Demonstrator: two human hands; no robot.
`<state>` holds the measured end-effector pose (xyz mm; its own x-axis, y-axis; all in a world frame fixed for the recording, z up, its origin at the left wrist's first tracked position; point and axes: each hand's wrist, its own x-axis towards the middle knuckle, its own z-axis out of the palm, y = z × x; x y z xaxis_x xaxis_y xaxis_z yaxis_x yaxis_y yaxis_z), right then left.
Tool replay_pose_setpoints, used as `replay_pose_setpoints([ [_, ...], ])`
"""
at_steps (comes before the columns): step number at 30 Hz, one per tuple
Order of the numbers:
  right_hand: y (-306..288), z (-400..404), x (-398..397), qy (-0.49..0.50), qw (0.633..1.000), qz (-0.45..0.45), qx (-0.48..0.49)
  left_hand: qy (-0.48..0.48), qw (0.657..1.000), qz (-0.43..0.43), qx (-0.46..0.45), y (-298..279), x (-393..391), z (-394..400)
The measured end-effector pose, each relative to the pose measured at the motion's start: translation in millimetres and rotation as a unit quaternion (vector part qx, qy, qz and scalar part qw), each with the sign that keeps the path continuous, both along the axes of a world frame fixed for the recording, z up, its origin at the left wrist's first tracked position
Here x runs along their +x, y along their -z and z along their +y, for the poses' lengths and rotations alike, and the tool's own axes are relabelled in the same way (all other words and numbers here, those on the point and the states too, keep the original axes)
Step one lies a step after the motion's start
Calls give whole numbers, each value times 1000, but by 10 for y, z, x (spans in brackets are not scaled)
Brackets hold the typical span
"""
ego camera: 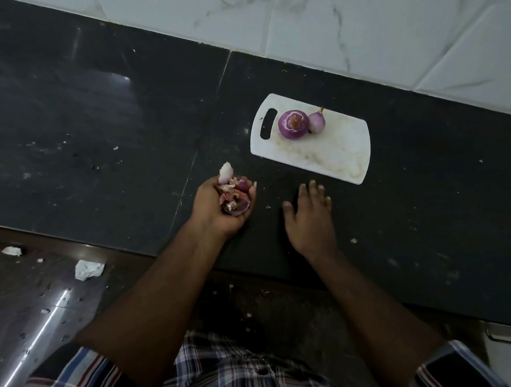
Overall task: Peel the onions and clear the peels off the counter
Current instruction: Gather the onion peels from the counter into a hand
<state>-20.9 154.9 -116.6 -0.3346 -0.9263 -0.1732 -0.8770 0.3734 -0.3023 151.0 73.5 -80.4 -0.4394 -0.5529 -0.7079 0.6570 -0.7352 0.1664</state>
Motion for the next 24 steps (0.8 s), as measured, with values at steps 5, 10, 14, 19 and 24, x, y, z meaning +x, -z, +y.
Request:
replay_pose_setpoints([
  [5,113,-213,396,-119,991,6,-52,11,1000,-2,-17,33,63,37],
  [10,140,61,254,-289,955,-22,-68,-4,1000,-3,-10,15,57,136],
  [14,62,327,-130,-326,942,-1,-77,-9,1000,-25,-10,-14,-22,245],
  [19,-170,357,-30,-312,947,66,-31,-10,999,-41,-24,18,-76,422],
  [24,-307,445,297,-292,953,78,-16,-7,998,-37,-42,35,-54,635],
])
